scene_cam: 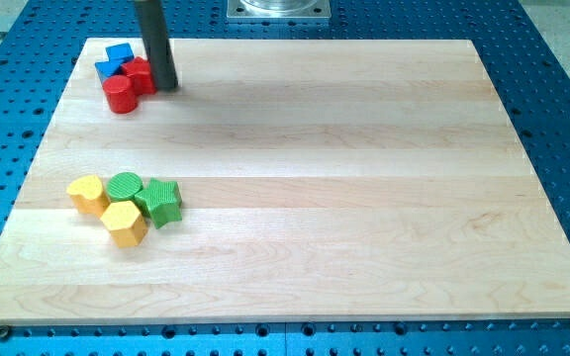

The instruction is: Place the red blocks at the center left side of the board

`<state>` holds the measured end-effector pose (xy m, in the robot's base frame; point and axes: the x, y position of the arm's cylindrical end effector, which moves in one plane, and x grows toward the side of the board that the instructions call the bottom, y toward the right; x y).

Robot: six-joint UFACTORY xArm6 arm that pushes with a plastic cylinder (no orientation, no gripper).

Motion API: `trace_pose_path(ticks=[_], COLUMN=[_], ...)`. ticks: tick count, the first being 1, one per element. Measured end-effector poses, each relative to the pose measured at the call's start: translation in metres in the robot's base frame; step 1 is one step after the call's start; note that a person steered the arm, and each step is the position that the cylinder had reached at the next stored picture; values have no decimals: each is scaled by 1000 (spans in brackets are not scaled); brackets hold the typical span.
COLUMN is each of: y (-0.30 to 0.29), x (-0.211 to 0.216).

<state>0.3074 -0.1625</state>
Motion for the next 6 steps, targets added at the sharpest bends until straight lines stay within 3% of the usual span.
trace_pose_path(ticks=[1, 2, 3, 4, 5, 6], y=[29, -20, -35, -43, -38, 32], x=[-56, -40, -5, 59, 70, 126])
